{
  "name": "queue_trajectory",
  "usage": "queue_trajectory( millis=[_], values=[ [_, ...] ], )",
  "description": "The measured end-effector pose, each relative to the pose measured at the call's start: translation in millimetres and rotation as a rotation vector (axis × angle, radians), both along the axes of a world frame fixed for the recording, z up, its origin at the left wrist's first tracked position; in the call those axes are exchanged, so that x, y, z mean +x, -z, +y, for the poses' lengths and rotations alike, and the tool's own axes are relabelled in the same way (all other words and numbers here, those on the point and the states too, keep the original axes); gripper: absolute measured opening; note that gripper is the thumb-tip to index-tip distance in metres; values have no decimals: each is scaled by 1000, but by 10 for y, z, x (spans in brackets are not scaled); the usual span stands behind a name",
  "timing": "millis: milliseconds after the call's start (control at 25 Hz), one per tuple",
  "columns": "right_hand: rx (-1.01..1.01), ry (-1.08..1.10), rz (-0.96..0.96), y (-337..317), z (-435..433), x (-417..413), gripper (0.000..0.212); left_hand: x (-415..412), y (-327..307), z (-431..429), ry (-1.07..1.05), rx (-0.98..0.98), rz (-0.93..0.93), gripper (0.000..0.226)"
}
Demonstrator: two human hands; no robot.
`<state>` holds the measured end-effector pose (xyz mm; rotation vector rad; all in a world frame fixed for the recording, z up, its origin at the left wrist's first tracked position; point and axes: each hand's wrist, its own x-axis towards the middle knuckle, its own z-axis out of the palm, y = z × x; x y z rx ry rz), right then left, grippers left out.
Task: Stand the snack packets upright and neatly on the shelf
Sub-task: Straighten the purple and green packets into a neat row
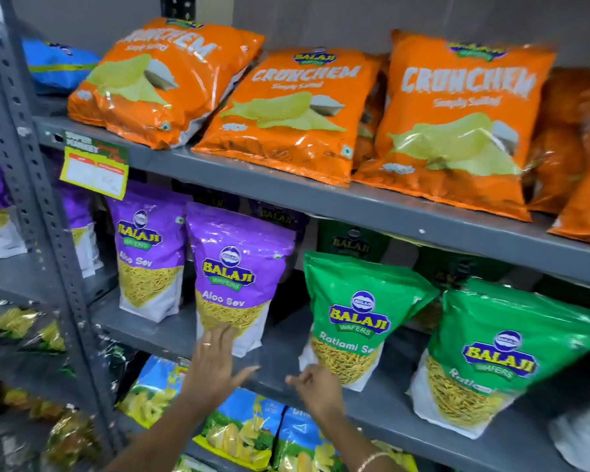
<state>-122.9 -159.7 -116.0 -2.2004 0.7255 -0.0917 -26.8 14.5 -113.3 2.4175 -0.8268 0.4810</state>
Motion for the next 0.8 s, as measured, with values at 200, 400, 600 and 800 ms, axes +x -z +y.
queue_trajectory(
  millis=[200,400,600,800],
  values=[
    [-76,249,26,-76,-612,-566,29,-331,-161,-905,236,-51,597,97],
    [164,159,-214,-223,-966,-493,68,-307,-223,-1266,216,-59,810,92],
    [177,165,-228,-146,-783,-381,70,-175,-192,-1105,200,-112,837,92],
    [159,153,-208,-142,-762,-356,72,-132,-142,-1096,246,-104,820,85]
  ],
)
